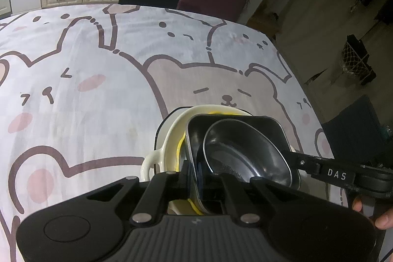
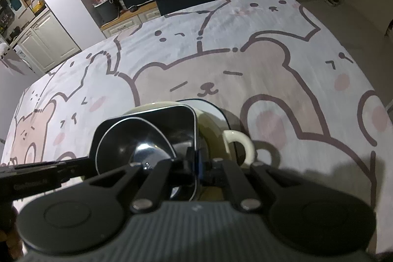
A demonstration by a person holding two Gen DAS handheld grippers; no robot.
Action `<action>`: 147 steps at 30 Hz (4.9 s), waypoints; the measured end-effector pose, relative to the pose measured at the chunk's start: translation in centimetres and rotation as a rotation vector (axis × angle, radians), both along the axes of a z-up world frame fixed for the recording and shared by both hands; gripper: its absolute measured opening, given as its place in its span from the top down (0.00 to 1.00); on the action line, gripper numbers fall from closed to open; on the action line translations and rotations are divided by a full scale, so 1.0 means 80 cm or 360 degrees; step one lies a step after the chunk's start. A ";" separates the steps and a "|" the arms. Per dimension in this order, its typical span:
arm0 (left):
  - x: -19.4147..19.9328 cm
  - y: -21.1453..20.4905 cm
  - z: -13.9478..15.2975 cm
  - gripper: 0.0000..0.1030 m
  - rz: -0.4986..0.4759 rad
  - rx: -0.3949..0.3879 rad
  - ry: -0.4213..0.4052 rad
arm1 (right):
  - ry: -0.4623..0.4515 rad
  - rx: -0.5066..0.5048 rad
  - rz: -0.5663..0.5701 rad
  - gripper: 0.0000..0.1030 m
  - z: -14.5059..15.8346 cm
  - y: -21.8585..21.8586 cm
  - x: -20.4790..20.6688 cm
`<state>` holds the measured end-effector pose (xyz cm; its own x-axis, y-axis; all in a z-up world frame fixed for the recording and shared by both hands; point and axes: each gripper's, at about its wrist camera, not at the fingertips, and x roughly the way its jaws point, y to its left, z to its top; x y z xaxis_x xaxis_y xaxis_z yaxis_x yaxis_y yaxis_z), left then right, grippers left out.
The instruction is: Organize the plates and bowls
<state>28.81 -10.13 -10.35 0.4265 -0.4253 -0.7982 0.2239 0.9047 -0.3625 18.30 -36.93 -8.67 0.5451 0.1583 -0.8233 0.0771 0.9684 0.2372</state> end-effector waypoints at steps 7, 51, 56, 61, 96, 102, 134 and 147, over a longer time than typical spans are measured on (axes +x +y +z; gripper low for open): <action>0.000 0.000 0.000 0.95 -0.0001 -0.0004 0.0005 | 0.0004 0.0014 -0.0006 0.96 -0.002 -0.002 0.000; -0.185 0.031 0.153 0.00 0.0085 -0.0007 -0.0775 | -0.0694 -0.0253 0.0074 0.03 0.134 0.004 -0.164; -0.239 0.027 0.151 0.00 0.0156 0.0099 -0.0882 | -0.0771 -0.0290 0.0043 0.01 0.133 -0.005 -0.211; -0.282 0.030 0.135 0.00 0.0187 0.0109 -0.0922 | -0.0819 -0.0278 0.0048 0.01 0.125 -0.013 -0.252; -0.367 0.037 0.061 0.00 0.0182 0.0298 -0.0887 | -0.0868 -0.0350 0.0180 0.01 0.074 -0.001 -0.351; -0.367 0.040 0.061 0.00 0.0191 0.0296 -0.0889 | -0.0887 -0.0315 0.0186 0.01 0.071 -0.004 -0.357; -0.371 0.043 0.064 0.00 0.0188 0.0278 -0.0900 | -0.0858 -0.0302 0.0188 0.01 0.064 -0.003 -0.354; -0.371 0.043 0.064 0.00 0.0189 0.0276 -0.0900 | -0.0857 -0.0300 0.0189 0.01 0.064 -0.003 -0.354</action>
